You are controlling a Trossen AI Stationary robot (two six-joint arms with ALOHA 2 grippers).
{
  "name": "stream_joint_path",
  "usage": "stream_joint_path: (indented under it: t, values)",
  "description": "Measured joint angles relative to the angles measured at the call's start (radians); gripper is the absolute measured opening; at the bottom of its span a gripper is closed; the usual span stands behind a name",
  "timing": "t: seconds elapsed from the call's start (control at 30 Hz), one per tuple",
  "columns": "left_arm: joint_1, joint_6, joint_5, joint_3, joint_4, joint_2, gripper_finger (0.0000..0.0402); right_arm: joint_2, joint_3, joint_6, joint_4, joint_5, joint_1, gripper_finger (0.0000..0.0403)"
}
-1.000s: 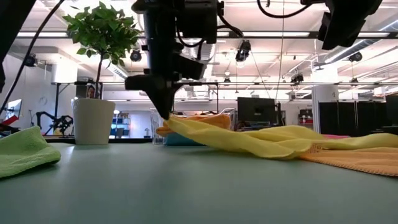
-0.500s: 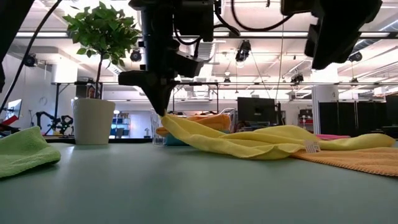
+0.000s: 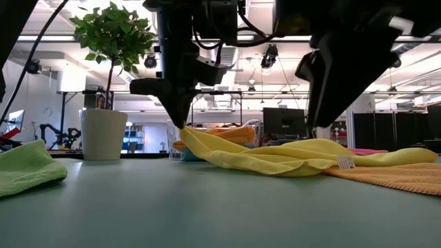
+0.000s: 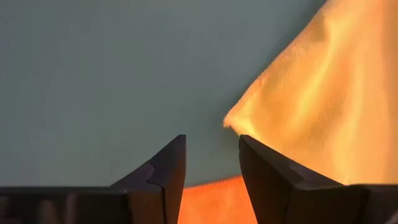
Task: Fold microfiber towels
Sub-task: Fold the yellow microfiber towel
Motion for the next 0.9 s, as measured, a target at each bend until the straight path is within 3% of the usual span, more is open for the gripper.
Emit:
stream_joint_path:
  t: [0.2,0.73,0.9]
  values:
    - [-0.001,0.000,0.010,0.000,0.017,0.000,0.0000,0.048,0.009,0.001,0.025,0.096,-0.007,0.0133]
    - [-0.001,0.001,0.017,0.000,0.018,0.000,0.0000,0.163,0.004,0.012,0.062,0.061,-0.029,0.0132]
    - [-0.001,0.000,0.026,0.000,0.020,0.000,0.0000,0.168,0.007,0.026,0.064,0.079,-0.046,0.0113]
